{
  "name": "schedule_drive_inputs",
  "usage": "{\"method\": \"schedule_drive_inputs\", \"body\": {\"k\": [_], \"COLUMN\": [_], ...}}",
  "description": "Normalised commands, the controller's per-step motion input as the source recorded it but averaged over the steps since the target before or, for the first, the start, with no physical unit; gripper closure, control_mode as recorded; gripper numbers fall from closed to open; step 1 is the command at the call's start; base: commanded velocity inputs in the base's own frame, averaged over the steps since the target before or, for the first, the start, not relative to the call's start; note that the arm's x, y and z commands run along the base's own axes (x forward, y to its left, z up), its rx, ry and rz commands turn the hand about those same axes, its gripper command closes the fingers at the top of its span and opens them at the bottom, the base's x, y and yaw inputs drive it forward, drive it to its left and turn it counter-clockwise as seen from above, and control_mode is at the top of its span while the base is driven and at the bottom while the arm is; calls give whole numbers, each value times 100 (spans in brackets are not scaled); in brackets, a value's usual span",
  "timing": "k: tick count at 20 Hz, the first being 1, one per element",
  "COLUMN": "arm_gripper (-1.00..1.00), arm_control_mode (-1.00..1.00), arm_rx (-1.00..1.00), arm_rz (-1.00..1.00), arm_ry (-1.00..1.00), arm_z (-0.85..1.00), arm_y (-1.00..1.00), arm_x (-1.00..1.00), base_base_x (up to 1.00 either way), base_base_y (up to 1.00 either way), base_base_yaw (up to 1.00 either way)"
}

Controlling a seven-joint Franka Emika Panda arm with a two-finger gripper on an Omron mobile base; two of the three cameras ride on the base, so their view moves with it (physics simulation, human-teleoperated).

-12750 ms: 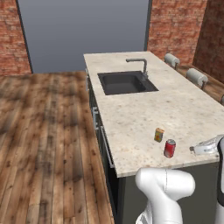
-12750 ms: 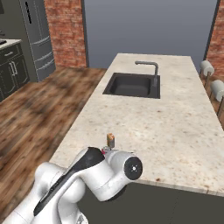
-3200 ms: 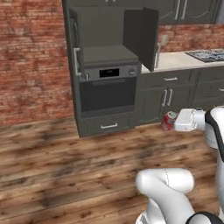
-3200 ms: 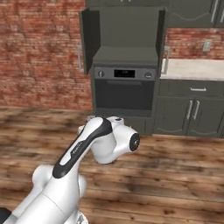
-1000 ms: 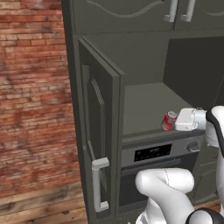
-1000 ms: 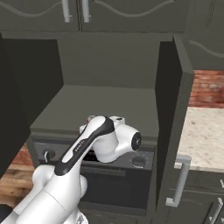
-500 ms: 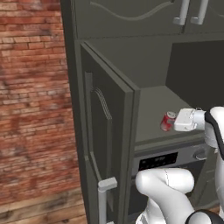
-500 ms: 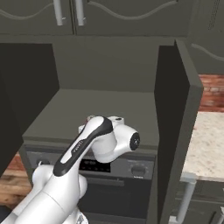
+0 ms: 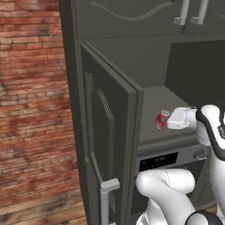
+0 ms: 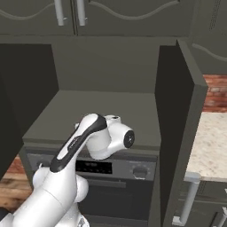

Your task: Pick the boxed drink, can from the counter and place them in the open cabinet.

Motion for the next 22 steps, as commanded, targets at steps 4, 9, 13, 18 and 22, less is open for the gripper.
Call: {"method": "schedule_drive_inputs", "body": {"k": [4, 9, 13, 18, 22], "arm_gripper": [100, 100, 100, 100, 100], "arm_control_mode": [-100, -100, -100, -100, -100], "arm_rx": [0, 0, 1, 0, 3], "arm_rz": [-15, -17, -3, 0, 0], "arm_ry": [9, 16, 7, 0, 5], "arm_z": [0, -1, -9, -16, -14], "arm_y": [94, 78, 15, 0, 0], "arm_x": [61, 72, 18, 0, 18], "base_base_x": [0, 0, 0, 0, 0], "base_base_y": [0, 0, 0, 0, 0], "base_base_yaw": [0, 0, 0, 0, 0]}}
